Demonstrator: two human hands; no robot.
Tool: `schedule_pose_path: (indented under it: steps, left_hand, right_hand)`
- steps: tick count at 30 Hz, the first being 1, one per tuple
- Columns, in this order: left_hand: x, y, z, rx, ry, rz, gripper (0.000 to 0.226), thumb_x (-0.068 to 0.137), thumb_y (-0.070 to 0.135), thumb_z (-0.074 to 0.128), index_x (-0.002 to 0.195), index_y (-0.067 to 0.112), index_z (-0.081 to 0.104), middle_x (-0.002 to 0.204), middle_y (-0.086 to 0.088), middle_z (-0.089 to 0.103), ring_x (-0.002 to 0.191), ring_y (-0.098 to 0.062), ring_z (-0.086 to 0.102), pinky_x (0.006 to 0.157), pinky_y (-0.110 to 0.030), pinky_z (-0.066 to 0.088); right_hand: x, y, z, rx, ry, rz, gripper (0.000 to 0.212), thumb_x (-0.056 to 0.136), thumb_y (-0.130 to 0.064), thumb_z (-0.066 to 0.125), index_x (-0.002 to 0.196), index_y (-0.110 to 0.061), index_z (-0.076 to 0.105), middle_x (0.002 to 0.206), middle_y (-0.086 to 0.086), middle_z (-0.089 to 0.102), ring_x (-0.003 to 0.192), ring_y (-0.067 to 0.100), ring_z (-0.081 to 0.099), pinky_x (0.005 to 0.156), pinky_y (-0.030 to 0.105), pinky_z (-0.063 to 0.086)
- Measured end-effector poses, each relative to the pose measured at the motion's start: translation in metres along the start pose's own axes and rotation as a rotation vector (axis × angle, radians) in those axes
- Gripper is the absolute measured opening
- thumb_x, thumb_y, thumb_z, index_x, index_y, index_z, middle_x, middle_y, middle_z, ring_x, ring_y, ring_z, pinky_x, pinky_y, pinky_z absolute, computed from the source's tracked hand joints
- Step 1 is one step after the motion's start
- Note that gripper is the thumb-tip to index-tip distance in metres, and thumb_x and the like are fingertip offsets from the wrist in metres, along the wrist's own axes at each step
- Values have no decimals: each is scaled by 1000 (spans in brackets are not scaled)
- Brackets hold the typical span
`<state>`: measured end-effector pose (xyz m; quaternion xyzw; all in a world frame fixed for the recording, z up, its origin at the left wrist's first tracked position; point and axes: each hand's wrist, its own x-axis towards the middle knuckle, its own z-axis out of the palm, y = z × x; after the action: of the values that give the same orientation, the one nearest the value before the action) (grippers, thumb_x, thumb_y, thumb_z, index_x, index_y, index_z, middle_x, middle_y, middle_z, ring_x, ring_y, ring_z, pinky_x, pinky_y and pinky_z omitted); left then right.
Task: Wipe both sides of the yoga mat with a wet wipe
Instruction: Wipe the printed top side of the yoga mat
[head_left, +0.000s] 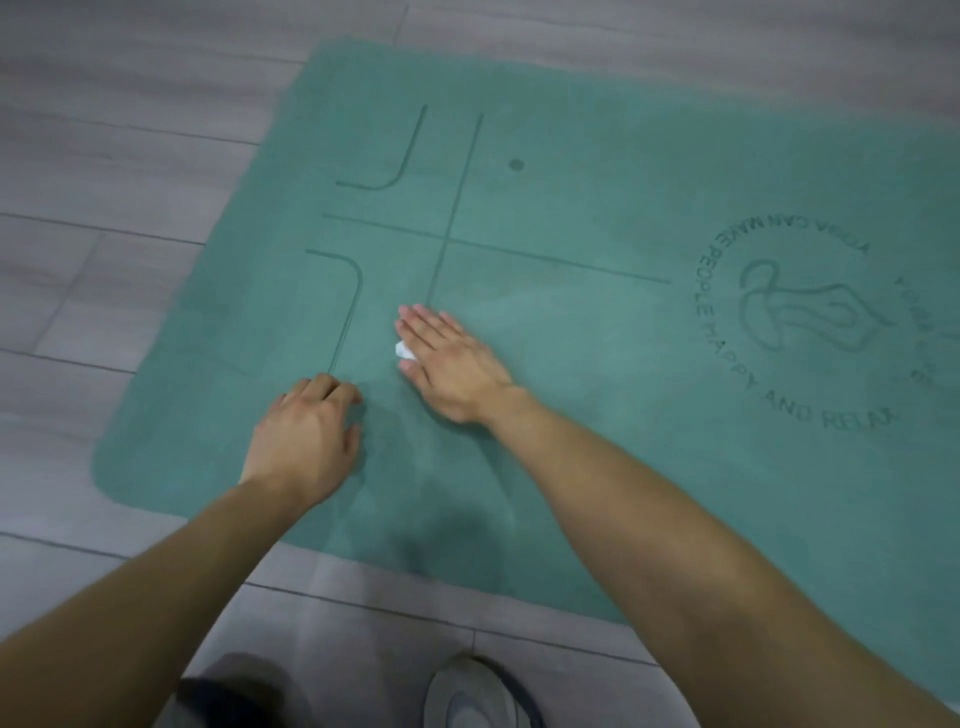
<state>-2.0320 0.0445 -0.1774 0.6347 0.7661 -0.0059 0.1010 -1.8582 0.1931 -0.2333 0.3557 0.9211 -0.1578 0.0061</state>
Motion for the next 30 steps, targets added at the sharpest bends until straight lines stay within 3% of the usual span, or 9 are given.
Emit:
schedule_pose_path:
  steps: [2,6,8,11,17,19,23,26,30]
  left_hand:
    - [-5,-1,1,6,-18,23,33,84,22,71,117,17,69,112,-5,63,104,-34,60,91,-46,54]
    - [-8,3,3,18,-4,72,34,83,24,71,117,18,67,112,-4,63,104,-31,60,90,-45,53]
    - [-10,8,4,37,-6,109,36,83,29,71,117,20,66,113,-3,62,106,-29,59,92,-44,51]
    - [-21,15,6,35,-60,195,47,80,48,69,120,24,65,116,2,60,109,-26,58,95,-41,50]
    - [-52,32,19,54,-70,330,54,75,59,69,116,25,65,110,2,57,105,-25,56,92,-41,50]
    - [-68,32,23,68,-106,355,58,74,62,66,120,26,65,111,2,57,106,-24,55,92,-40,49]
    - [-95,37,33,91,-164,325,60,77,58,73,127,28,61,120,3,55,112,-23,54,94,-39,49]
    - [-104,45,39,66,-163,242,59,80,49,77,132,27,59,128,3,54,119,-24,53,97,-40,49]
    - [-109,58,39,90,-234,169,52,87,41,69,135,25,56,136,2,51,124,-25,52,100,-43,50]
  right_hand:
    - [8,12,-5,-72,-4,-41,58,113,-38,25,167,-16,21,175,-1,14,162,15,10,132,37,3]
    - [0,118,-28,-119,141,517,60,110,-24,27,167,-11,16,176,3,10,163,21,6,132,41,2]
    - [-13,145,-36,-80,148,635,59,111,-25,24,167,-10,16,176,5,10,163,22,5,132,42,2]
    - [-31,109,-24,24,172,562,59,113,-33,21,167,-9,17,176,6,12,163,21,6,132,39,2]
    - [-141,-16,26,-94,-18,-184,57,114,-38,26,166,-16,23,174,0,19,162,16,11,132,37,4]
    - [-168,10,22,-181,63,-93,53,113,-33,29,163,-20,34,173,-1,26,161,17,15,132,40,8]
    - [-227,92,-4,-187,240,657,48,104,-38,45,148,-23,56,151,5,53,138,33,46,111,47,39]
    - [-239,98,-5,-42,204,655,57,98,-41,32,138,-18,66,133,11,63,123,36,55,108,41,37]
    - [-230,10,12,76,190,373,39,107,-24,46,139,-11,64,136,13,62,123,35,50,112,42,42]
